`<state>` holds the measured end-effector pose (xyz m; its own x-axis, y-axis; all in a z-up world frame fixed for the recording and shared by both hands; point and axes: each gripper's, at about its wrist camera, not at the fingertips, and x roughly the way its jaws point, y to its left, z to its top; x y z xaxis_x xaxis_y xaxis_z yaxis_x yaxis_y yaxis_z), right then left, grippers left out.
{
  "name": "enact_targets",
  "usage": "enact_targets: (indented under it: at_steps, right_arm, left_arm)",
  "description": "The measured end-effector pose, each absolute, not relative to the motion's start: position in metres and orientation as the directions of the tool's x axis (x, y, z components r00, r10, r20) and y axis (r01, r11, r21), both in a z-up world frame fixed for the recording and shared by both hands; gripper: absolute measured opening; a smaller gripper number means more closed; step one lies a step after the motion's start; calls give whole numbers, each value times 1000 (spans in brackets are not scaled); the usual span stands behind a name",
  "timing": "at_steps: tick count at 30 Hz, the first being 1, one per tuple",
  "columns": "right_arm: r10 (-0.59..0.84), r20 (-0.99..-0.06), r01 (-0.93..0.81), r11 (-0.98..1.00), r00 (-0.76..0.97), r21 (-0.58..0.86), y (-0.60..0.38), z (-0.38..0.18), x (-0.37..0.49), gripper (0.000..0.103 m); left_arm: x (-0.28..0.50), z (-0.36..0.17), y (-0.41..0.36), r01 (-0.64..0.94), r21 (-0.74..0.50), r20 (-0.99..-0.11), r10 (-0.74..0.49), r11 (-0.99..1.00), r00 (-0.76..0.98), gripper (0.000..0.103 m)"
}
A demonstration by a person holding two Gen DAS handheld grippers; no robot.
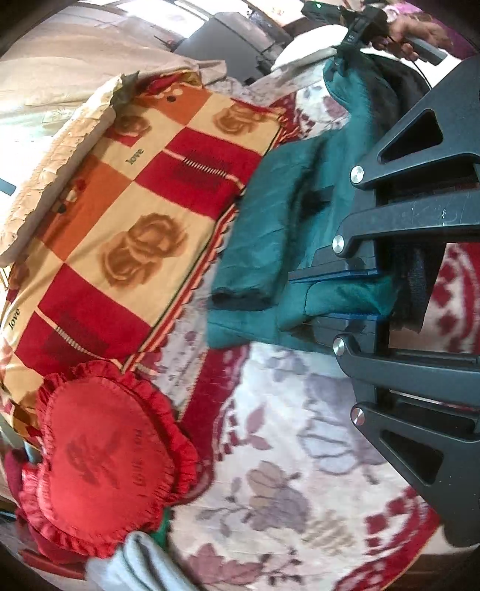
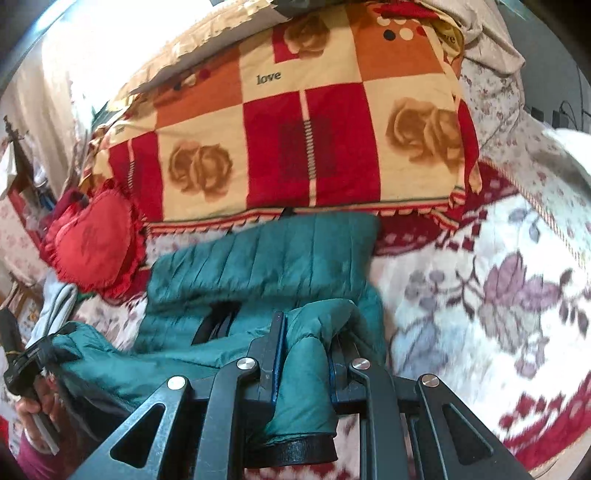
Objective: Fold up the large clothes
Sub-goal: 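Grasp the jacket hem with both grippers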
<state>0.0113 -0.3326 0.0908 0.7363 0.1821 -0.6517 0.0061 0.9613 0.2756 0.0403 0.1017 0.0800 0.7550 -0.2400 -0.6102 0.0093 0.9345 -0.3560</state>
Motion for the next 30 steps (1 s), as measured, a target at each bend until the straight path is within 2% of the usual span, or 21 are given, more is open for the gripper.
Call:
enact_targets:
  at_steps: [8,14,22,26,30]
  right_arm:
    - [105,-675,84,967,730,241,-335,92,90,16]
    - [40,-704,146,968,709,203,-343,83,145,16]
    - [37,-738,180,961,674,212,-347,62,201,16]
    - [47,-765,225,942,643,247,-354,34,225,17]
    - [93,-753,247,913,651,326,-362,14,229,25]
  left_arm:
    - [115,85,86,-33,-307,-636,-179,951,751,12]
    - [176,63,89,-117,-291,-684,-121,950,720,12]
    - [230,34,91,-157,-295,-725,-114,942,679,12]
    - [251,18,88,-169,-284,-749,-109,944,653,14]
    - [258,4,88,-177,-298,-753,-117,938,648,16]
